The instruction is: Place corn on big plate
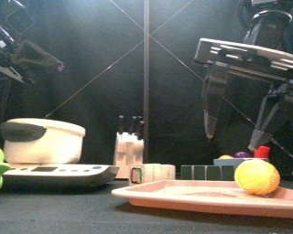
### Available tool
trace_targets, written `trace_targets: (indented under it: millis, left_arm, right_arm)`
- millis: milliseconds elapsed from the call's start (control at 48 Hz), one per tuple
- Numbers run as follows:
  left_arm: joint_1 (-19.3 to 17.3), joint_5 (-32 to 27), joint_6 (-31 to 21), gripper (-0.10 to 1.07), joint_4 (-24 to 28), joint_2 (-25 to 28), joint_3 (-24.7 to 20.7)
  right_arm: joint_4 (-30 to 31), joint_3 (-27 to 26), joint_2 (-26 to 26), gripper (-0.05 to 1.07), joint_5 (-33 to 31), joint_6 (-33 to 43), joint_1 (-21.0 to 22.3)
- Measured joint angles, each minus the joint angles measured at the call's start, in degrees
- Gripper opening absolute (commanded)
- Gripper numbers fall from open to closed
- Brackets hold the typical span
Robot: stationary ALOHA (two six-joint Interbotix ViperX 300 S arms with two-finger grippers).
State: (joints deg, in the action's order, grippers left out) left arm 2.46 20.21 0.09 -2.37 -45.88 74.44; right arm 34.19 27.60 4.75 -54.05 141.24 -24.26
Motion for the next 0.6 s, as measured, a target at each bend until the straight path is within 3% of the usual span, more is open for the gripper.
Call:
trace_targets:
  millis: [604]
  left_arm:
    - [-0.09, 0.0, 0.0, -0.03, 0.0, 0.0, 0.18]
  right_arm:
    - [1.93, 4.39, -4.31, 0.92, 0.26, -0.18, 0.26]
